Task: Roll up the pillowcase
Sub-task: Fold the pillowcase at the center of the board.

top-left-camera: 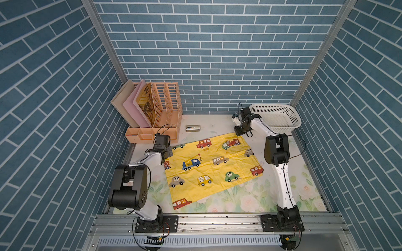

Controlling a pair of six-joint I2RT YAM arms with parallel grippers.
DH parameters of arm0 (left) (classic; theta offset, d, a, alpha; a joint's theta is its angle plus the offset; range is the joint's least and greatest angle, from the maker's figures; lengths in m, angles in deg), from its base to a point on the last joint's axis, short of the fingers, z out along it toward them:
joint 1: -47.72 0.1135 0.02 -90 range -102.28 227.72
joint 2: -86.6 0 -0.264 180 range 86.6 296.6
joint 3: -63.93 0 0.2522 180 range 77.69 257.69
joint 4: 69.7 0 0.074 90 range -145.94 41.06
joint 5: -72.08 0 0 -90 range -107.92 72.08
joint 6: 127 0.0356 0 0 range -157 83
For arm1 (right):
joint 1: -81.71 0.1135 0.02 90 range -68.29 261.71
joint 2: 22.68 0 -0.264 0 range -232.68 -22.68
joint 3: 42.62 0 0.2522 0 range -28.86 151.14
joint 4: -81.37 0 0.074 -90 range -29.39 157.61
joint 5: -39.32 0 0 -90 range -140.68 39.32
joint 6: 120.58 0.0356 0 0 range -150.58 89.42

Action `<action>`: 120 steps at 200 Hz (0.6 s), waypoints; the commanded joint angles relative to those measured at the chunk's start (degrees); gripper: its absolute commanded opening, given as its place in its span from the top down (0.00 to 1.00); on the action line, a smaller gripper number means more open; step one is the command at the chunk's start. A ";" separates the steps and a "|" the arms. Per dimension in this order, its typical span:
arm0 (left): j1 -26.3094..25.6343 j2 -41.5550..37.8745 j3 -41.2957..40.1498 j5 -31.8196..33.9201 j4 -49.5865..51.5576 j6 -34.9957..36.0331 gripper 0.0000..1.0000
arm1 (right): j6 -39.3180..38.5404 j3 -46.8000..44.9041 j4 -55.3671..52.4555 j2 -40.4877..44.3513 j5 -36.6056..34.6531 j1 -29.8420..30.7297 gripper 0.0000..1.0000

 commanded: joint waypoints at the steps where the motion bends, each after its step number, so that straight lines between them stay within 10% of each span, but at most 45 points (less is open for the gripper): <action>1: 0.87 -1.68 3.46 1.40 1.56 1.38 1.00 | -1.61 -3.02 8.16 8.74 -0.62 -2.18 1.00; 56: 0.23 -0.58 11.96 -0.29 0.78 2.75 1.00 | -1.18 -0.19 15.63 11.75 -1.37 -2.94 1.00; 120: -1.59 -4.40 7.49 2.09 0.01 3.03 1.00 | 0.38 -19.68 28.40 23.12 -3.11 -3.10 1.00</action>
